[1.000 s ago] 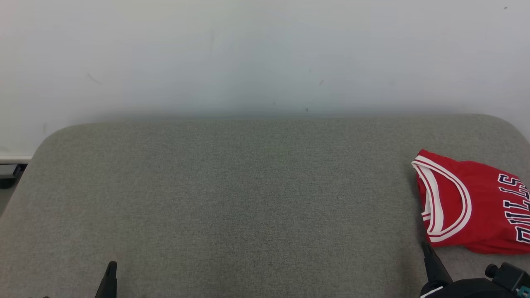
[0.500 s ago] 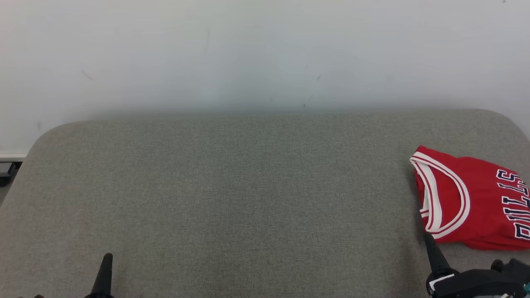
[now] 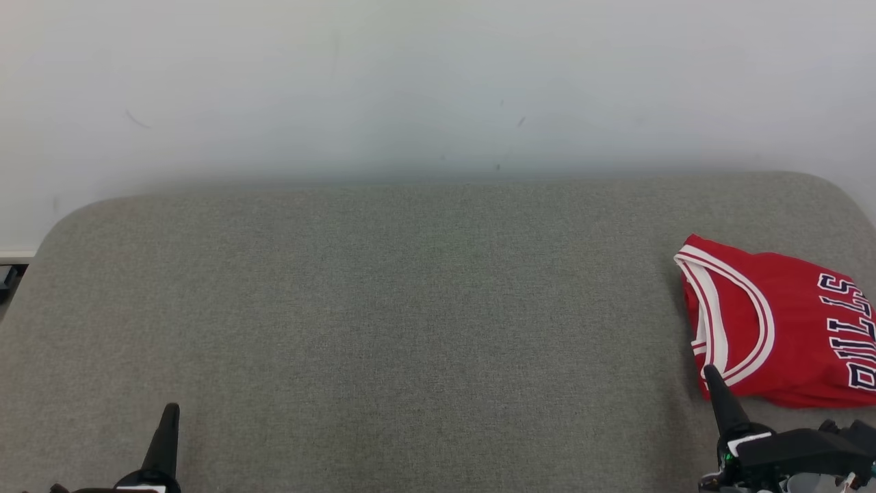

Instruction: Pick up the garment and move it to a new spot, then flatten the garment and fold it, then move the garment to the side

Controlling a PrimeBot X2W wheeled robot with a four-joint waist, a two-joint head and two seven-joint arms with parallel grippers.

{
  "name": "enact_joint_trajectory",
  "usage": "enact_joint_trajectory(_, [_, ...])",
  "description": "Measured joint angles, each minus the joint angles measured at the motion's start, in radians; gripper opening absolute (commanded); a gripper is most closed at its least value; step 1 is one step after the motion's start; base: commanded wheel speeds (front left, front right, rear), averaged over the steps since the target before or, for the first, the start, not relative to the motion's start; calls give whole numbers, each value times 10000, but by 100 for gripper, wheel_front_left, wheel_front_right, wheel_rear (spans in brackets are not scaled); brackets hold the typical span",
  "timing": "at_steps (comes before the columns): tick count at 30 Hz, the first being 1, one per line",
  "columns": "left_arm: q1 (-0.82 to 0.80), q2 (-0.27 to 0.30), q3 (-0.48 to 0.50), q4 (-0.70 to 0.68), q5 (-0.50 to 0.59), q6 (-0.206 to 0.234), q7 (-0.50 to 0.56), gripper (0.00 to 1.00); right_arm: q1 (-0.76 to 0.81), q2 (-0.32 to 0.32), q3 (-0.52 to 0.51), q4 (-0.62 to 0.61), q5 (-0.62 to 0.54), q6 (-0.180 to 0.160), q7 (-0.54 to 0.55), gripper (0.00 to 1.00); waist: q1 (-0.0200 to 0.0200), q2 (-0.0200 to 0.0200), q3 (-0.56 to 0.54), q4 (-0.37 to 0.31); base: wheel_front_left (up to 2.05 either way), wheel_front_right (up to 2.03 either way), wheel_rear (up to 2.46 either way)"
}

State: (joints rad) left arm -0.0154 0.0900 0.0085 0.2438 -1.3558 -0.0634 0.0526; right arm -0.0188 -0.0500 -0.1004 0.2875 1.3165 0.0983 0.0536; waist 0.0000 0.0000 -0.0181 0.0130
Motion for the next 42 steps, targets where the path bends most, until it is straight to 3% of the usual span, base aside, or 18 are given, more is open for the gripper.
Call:
enact_joint_trajectory(16, [-644,-500,807,489,-2370,-593,587,0,-632,33,-326,86,2801,180,610,0,-1,0,200,-132,0,0,0])
enact_joint_trajectory(42, [-701,-506,815,516,-2382,-600,610,0,-700,35,-326,86,2847,221,610,0,-1,0,199,-131,0,0,0])
